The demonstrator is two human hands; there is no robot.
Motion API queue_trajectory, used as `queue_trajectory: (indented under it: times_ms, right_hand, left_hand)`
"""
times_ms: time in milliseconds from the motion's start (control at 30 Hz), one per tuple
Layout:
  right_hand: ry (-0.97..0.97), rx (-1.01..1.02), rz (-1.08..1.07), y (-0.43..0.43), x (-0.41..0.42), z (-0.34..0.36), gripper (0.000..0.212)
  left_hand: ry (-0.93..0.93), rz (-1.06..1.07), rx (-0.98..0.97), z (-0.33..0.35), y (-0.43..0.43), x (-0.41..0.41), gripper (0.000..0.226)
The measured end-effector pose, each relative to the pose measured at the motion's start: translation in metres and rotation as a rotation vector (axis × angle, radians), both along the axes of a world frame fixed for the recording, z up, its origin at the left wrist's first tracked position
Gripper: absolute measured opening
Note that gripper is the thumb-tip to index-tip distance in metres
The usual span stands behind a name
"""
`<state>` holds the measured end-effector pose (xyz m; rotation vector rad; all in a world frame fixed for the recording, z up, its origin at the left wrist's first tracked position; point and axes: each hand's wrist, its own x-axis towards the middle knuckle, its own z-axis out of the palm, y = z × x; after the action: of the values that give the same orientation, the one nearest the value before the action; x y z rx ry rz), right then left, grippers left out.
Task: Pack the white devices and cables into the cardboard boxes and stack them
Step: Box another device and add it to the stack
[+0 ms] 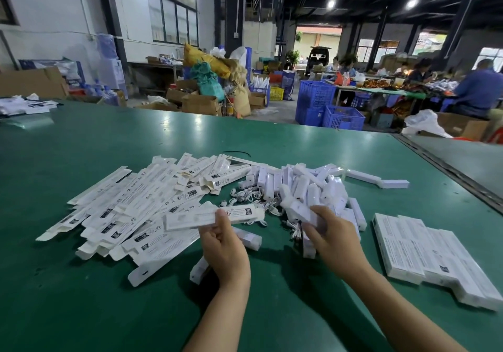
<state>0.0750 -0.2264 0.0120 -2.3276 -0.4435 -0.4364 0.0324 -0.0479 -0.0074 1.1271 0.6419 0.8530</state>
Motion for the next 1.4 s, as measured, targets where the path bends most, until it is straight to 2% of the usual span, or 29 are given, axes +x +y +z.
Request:
queue_trajectory:
  times_ms: [67, 133, 200, 367, 500, 733, 900, 1000, 1133, 1233, 1400]
  right_hand:
    - [0.102, 0.273, -0.018, 0.001, -0.017, -0.002, 0.015]
    - [0.203, 0.392, 0.011, 0.003, -0.032, -0.007, 0.011]
    - [0.186, 0.336, 0.016, 0.004, -0.044, -0.014, 0.013]
    - [0.046, 0.136, 0.05, 0.004, -0.056, -0.015, 0.037]
    - [0.0, 0.091, 0.052, 0.004, -0.058, -0.014, 0.027]
    - [0.048, 0.043, 0.126, 0.001, -0.061, -0.011, 0.03]
    - [0.081, 0.064, 0.106, 0.006, -0.062, -0.011, 0.036]
    - [0.107, 0.143, 0.088, 0.007, -0.062, -0.009, 0.046]
    - [0.142, 0.454, -0.005, 0.002, -0.058, -0.008, 0.058]
    - [0.157, 0.632, -0.141, 0.003, -0.056, -0.011, 0.055]
    - [0.101, 0.598, -0.161, 0.007, -0.058, -0.012, 0.039]
  left_hand:
    - [-0.008, -0.024, -0.015, -0.001, -0.001, 0.002, 0.047]
    - [-0.042, -0.085, -0.086, -0.002, -0.003, 0.004, 0.035]
    - [-0.059, -0.159, -0.154, -0.004, -0.005, 0.005, 0.033]
    - [-0.092, -0.245, -0.228, -0.005, -0.006, 0.004, 0.042]
    - [-0.085, -0.267, -0.238, -0.008, -0.005, 0.005, 0.037]
    - [-0.064, -0.288, -0.22, -0.011, -0.003, 0.004, 0.034]
    - [-0.048, -0.383, -0.156, -0.011, -0.012, 0.001, 0.03]
    - [-0.067, -0.428, -0.165, -0.009, -0.02, -0.003, 0.03]
    - [-0.119, -0.455, -0.317, -0.004, -0.029, -0.008, 0.034]
    - [-0.149, -0.46, -0.367, -0.003, -0.032, -0.01, 0.032]
    - [-0.166, -0.45, -0.389, -0.001, -0.032, -0.01, 0.03]
